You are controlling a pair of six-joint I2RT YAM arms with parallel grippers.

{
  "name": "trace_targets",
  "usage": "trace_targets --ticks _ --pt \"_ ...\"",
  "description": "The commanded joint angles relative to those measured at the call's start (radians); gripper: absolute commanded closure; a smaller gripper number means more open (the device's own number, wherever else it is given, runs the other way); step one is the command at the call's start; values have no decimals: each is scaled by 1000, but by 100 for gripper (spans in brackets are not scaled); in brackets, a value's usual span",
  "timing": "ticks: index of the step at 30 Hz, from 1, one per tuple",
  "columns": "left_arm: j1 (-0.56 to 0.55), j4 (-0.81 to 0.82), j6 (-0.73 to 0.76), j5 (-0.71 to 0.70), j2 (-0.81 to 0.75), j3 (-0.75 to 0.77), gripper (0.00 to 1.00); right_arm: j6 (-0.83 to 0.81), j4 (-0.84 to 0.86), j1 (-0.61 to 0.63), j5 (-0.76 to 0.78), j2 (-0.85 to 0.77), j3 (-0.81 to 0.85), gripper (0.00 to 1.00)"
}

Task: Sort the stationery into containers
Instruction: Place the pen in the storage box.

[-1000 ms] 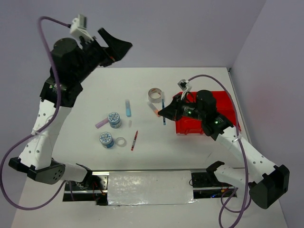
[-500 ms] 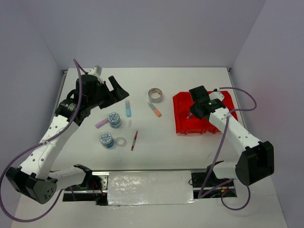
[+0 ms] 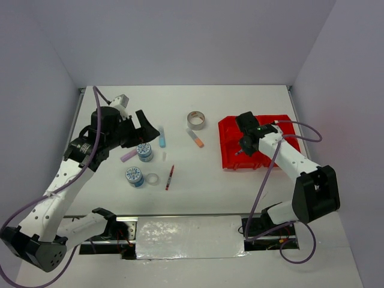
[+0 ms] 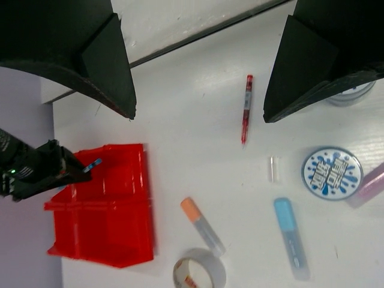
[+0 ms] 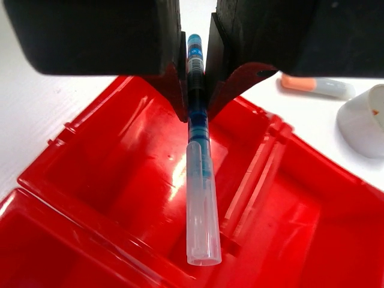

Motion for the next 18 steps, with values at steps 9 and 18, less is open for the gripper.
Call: trace_targets --ticks 9,18 --pt "3 -29 118 106 3 -104 1 -16 40 -8 -56 61 -4 73" --pt "-18 -46 196 163 16 -137 1 -86 45 -5 -96 -24 74 34"
